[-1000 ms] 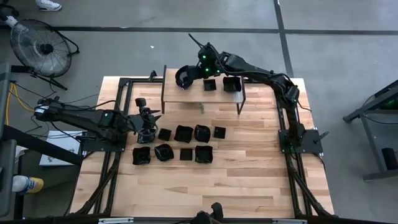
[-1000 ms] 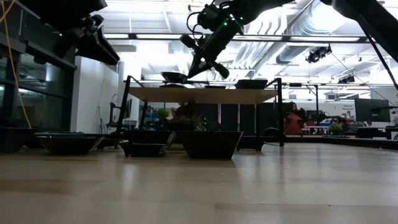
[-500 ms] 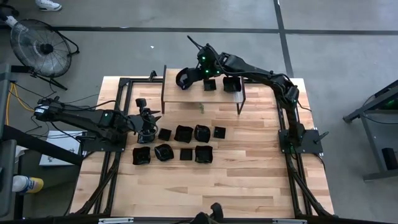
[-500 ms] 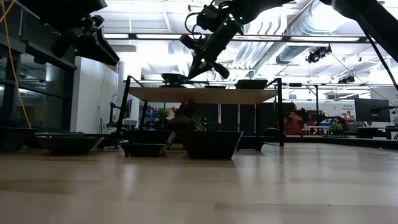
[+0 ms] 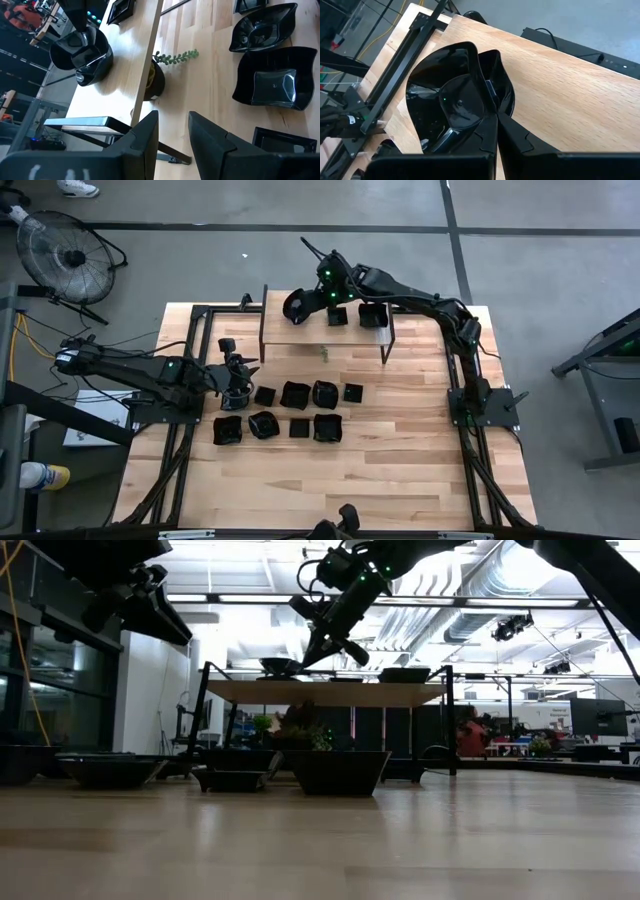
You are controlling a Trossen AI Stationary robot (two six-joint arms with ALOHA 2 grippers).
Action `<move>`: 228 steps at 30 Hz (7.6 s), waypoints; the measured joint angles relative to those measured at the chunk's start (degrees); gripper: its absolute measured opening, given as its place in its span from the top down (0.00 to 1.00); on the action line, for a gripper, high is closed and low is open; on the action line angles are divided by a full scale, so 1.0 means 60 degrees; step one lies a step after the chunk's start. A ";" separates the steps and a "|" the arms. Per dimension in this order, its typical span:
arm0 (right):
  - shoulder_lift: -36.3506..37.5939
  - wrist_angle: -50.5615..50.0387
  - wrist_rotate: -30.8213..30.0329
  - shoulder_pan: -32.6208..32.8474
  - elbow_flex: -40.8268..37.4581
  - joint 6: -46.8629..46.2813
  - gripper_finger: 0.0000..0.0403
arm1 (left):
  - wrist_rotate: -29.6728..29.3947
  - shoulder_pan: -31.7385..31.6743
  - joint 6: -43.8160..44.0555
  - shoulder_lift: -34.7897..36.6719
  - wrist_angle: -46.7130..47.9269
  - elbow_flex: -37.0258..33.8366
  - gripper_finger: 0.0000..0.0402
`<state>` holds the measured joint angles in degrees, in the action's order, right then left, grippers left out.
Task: Pick & Place Mini shaped plates
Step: Stack the leaf shaped plate on top of the other leaf shaped plate on the shelf, then stack the square plate on top of the other square plate on the shelf
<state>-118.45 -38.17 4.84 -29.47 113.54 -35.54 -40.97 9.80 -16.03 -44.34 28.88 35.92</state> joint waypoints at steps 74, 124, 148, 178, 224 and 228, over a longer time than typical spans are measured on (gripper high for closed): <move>0.3381 -0.4211 -0.3009 0.5976 -0.4122 0.5169 0.82 | 0.0905 0.0479 0.1518 -0.0007 0.0699 -0.0004 0.74; 0.4860 0.4375 -0.3966 0.6730 -1.1271 0.5979 0.55 | -0.0605 0.1810 0.2055 -0.0007 0.0700 -0.0004 0.74; 0.3753 0.5139 -0.4289 0.6594 -1.1260 0.5986 0.57 | -0.0707 0.1809 0.2051 -0.0011 0.0705 -0.0004 0.74; 0.2978 0.5515 -0.5224 0.6470 -1.1249 0.6432 0.71 | -0.0583 0.1807 0.2051 -0.0011 0.0710 -0.0004 0.74; 0.3009 0.5482 -0.5151 0.6484 -1.1256 0.6500 0.99 | -0.0514 0.1807 0.2051 -0.0151 0.0726 0.0000 0.74; 0.3175 0.5477 -0.5228 0.6551 -1.1256 0.6474 1.00 | -0.0510 0.1807 0.2073 -0.0153 0.0741 0.0000 0.74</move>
<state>-99.40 -5.31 -26.53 9.83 46.00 3.30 -44.03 20.64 -3.59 -45.25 33.33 35.92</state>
